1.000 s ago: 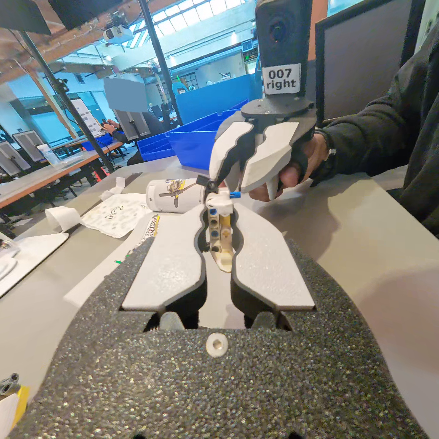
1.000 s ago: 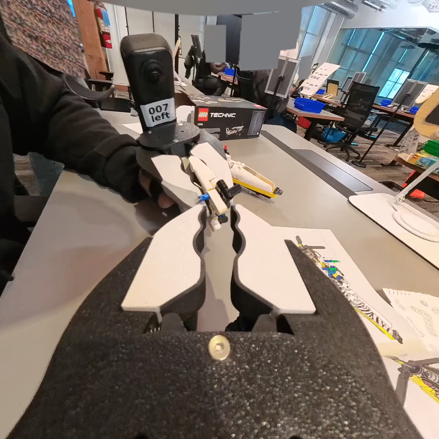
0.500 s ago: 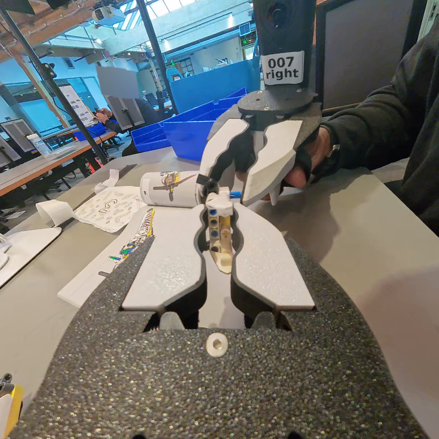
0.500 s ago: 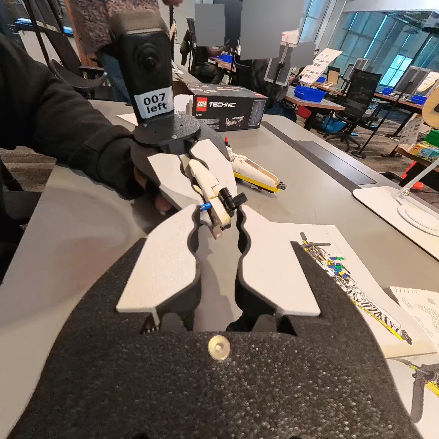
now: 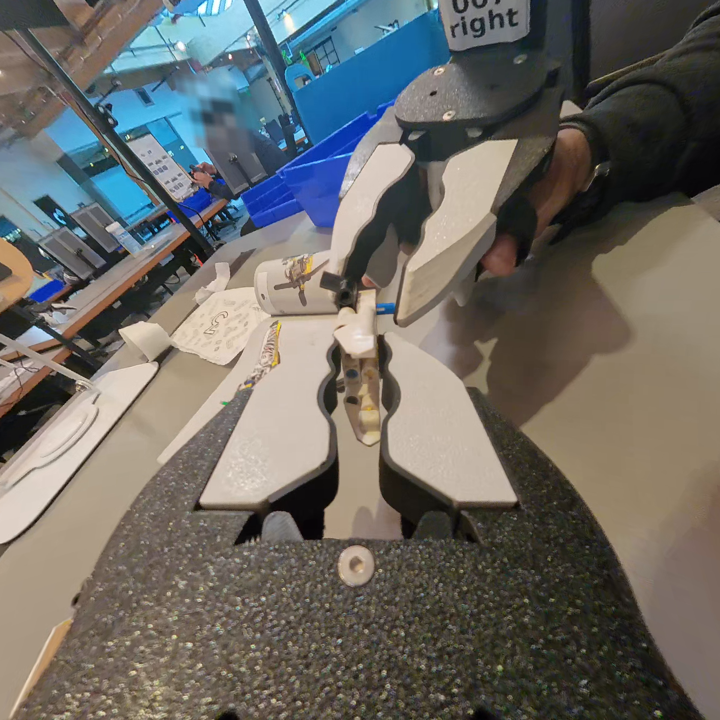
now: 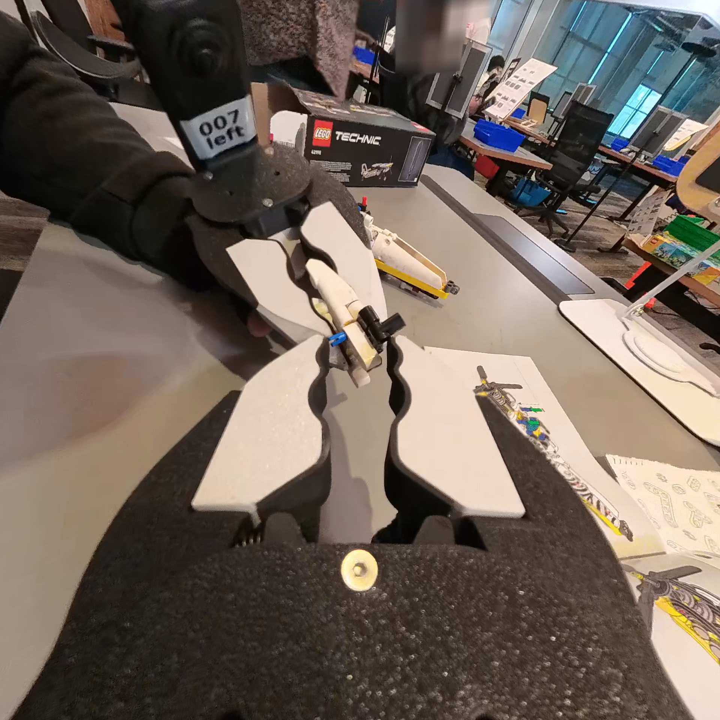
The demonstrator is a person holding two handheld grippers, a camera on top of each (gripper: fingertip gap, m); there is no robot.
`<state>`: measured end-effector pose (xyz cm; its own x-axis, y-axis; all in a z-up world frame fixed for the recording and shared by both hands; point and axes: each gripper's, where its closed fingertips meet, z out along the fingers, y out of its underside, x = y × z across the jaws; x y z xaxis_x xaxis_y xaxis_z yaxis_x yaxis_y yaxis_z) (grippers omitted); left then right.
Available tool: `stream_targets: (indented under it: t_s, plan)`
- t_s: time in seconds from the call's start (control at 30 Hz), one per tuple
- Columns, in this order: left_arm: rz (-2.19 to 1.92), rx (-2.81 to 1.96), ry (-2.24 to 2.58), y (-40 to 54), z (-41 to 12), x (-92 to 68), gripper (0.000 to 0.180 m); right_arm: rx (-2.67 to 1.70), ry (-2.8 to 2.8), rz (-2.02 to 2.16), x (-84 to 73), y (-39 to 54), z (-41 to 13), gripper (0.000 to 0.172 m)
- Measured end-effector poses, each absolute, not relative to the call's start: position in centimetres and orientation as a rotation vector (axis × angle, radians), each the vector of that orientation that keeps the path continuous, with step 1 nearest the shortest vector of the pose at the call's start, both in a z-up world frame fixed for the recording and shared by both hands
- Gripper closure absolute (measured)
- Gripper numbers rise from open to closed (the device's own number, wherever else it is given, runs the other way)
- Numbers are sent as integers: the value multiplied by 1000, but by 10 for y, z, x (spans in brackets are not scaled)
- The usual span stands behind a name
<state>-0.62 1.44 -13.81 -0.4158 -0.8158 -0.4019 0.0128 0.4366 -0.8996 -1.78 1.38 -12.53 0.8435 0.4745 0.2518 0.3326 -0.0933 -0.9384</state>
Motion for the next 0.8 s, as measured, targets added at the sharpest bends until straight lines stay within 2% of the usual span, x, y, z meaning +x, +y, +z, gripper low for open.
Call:
stream_targets:
  t_s: [0.27, 0.5, 0.7, 0.8]
  plan:
    - [-1194, -826, 1820, 17, -144, -7, 162, -1736, -642, 99, -14, 14, -132, 150]
    - [-1114, -847, 1858, 17, -153, -5, 162, -1812, -643, 77, -8, 15, -142, 158]
    - [-1037, -852, 1849, 18, -157, -2, 162, -1836, -611, 107, -5, 16, -145, 157]
    - [-1055, -879, 1836, 20, -155, -1, 162, -1834, -617, 116, -7, 15, -145, 147]
